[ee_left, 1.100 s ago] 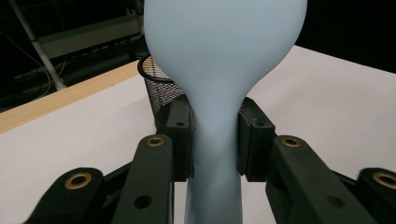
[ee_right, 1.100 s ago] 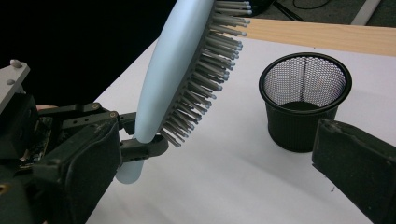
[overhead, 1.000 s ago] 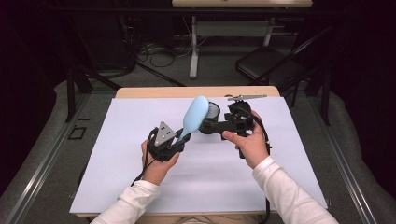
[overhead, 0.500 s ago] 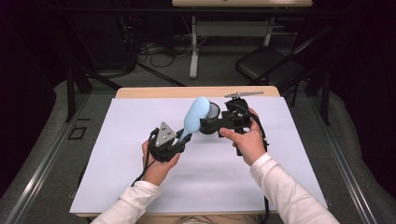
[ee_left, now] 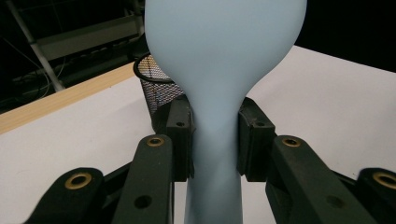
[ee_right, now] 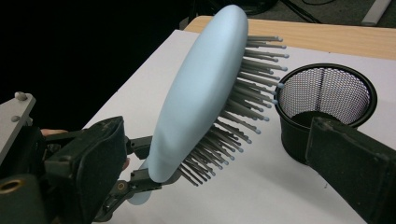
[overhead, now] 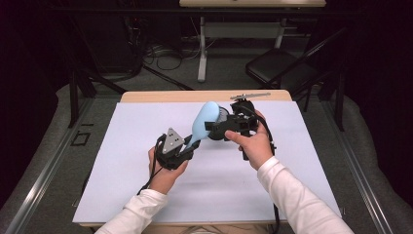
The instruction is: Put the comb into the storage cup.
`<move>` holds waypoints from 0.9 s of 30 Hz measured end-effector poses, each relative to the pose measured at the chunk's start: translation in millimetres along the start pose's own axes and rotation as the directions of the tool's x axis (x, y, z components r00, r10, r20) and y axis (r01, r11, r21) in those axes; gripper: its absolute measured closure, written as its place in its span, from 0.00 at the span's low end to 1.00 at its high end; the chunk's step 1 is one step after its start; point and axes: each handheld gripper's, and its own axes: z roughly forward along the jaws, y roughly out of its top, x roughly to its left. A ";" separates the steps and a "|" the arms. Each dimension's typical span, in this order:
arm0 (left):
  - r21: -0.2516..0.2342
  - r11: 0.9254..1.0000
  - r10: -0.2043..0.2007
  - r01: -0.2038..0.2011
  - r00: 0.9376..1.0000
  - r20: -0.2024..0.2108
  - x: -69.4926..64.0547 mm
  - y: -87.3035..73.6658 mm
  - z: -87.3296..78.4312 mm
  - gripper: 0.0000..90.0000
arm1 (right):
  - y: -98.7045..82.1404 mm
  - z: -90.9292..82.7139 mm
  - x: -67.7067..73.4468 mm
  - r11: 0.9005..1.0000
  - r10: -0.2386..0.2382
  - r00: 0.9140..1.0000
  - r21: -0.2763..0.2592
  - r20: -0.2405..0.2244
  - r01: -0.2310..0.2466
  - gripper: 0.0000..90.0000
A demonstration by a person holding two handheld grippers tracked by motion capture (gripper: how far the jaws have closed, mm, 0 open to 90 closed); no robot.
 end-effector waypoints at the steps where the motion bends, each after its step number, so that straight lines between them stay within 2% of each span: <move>1: 0.000 1.000 0.000 0.000 1.000 0.000 0.0 0.0 0.0 0.78 | 0.4 0.4 0.3 1.000 0.000 1.000 0.000 0.000 0.000 0.06; 15: -0.004 1.000 0.001 -0.001 1.000 0.000 -1.1 -0.6 0.2 0.78 | 4.7 7.1 1.4 1.000 0.021 1.000 -0.003 -0.013 -0.021 0.09; 27: -0.011 1.000 0.009 -0.009 1.000 -0.009 -2.2 -0.9 -0.3 0.78 | 8.8 11.0 3.7 0.999 0.045 0.999 -0.014 -0.029 -0.046 0.16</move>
